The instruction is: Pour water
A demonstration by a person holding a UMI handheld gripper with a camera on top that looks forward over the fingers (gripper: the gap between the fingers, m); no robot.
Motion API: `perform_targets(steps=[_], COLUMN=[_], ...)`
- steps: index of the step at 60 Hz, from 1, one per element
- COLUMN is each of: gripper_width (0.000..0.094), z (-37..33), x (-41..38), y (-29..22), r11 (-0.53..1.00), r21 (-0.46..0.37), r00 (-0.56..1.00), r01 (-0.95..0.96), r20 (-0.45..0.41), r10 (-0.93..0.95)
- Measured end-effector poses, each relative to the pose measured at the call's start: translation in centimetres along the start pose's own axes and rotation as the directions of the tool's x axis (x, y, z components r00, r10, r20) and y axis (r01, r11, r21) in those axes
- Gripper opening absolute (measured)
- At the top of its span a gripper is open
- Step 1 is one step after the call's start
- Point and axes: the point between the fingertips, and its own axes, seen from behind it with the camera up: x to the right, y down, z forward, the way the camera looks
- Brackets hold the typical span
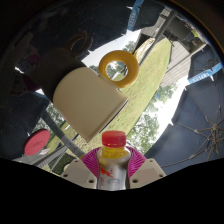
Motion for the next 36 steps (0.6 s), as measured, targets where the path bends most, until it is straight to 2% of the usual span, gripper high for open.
perform_targets(steps=[2,5,8,12,15,18,21,24,26,31,36], gripper_width=[0.0315,0.0315,0.0313,0.0316,0.0317,0.0318,0.0317,0.0315,0.0316,0.0316,0.0317], z=[0.3,0.2,-0.1,-0.5,-0.8,-1.1,0.0,-1.4,-0.2,-1.9,-1.7], x=[0.8,2.8,4.2,5.1,5.1,3.5,2.9,-0.2,-0.2,-3.7,-5.4], y=[0.5,2.0,4.6,7.8,9.2,10.3,9.3,8.5,6.7,7.8,6.9], r11=[0.997,0.959,0.837,0.513,0.191,-0.121,-0.4,-0.57,-0.655,-0.709,-0.734], r21=[-0.01,-0.027,-0.05,-0.047,-0.006,-0.005,-0.022,-0.023,-0.043,-0.032,-0.044], r00=[0.997,0.958,0.836,0.514,0.189,-0.118,-0.391,-0.566,-0.65,-0.706,-0.732], r01=[-0.074,-0.281,-0.545,-0.857,-0.982,-0.993,-0.916,-0.821,-0.755,-0.705,-0.677], r20=[-0.02,-0.066,-0.109,-0.165,-0.178,-0.187,-0.168,-0.1,-0.081,-0.063,-0.064], r10=[0.074,0.278,0.537,0.842,0.966,0.975,0.905,0.819,0.755,0.705,0.679])
